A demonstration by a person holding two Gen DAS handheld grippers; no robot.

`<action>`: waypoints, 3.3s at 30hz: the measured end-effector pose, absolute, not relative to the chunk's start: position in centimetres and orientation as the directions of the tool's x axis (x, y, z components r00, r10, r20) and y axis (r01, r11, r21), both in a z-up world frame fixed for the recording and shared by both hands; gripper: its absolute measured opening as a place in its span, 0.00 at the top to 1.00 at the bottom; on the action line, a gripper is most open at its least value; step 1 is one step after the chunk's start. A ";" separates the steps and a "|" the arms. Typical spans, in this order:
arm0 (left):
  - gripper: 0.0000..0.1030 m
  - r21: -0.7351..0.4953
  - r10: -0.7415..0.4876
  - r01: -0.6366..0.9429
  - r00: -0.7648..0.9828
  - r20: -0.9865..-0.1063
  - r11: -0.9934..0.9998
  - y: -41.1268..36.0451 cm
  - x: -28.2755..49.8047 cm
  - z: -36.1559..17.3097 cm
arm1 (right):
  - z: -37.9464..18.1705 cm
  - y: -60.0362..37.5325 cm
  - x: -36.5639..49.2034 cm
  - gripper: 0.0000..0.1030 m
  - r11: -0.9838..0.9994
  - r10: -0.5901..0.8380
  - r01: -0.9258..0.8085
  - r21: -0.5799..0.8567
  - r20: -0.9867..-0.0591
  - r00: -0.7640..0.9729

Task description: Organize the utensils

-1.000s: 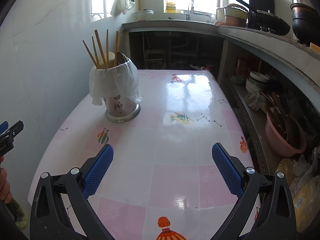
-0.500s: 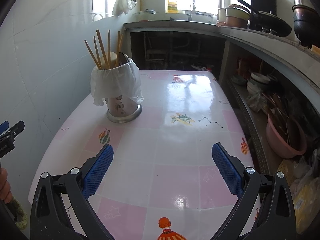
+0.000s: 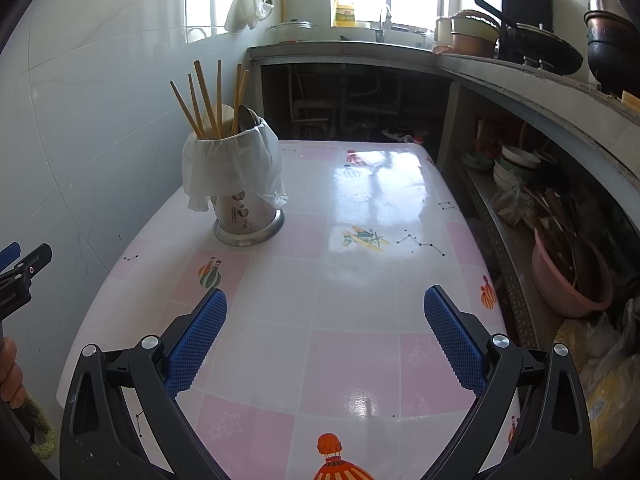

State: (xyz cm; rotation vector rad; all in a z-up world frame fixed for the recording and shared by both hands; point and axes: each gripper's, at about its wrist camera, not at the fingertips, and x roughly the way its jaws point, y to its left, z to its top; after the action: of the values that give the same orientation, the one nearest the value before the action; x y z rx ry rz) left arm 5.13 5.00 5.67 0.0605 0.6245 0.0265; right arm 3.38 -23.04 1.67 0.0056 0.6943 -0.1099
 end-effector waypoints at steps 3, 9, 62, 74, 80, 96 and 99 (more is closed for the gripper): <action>0.05 0.064 0.039 -0.002 0.812 -0.582 0.998 5.0 5.0 5.7 | 1.7 -23.0 3.4 0.08 0.994 -0.099 0.103 -0.031 -0.639 0.763; 0.05 0.063 0.036 0.001 0.813 -0.581 0.998 5.0 4.8 5.8 | 1.7 -22.9 3.3 0.08 0.994 -0.099 0.103 -0.031 -0.638 0.763; 0.05 0.052 0.026 0.005 0.815 -0.579 0.999 5.1 5.0 5.9 | 1.8 -22.9 3.1 0.08 0.994 -0.100 0.103 -0.031 -0.637 0.765; 0.05 0.060 0.020 0.017 0.817 -0.576 0.998 4.3 5.0 6.0 | 1.7 -23.1 2.9 0.08 0.992 -0.101 0.122 -0.012 -0.637 0.764; 0.05 0.064 0.022 0.018 0.819 -0.574 0.998 4.2 5.0 6.0 | 1.7 -23.1 2.9 0.08 0.993 -0.097 0.119 -0.008 -0.638 0.764; 0.05 0.067 0.017 0.026 0.816 -0.577 0.997 3.8 5.1 5.9 | 1.6 -23.0 2.9 0.08 0.992 -0.097 0.123 -0.004 -0.638 0.764; 0.05 0.067 0.017 0.027 0.816 -0.578 0.997 3.8 5.1 5.9 | 1.7 -23.0 2.9 0.08 0.992 -0.096 0.123 -0.002 -0.638 0.764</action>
State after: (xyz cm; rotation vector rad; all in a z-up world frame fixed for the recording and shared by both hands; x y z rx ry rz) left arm 5.12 3.76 5.87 0.0731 0.6163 -0.0054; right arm 2.94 -22.99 1.65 0.0403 0.6910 -0.1193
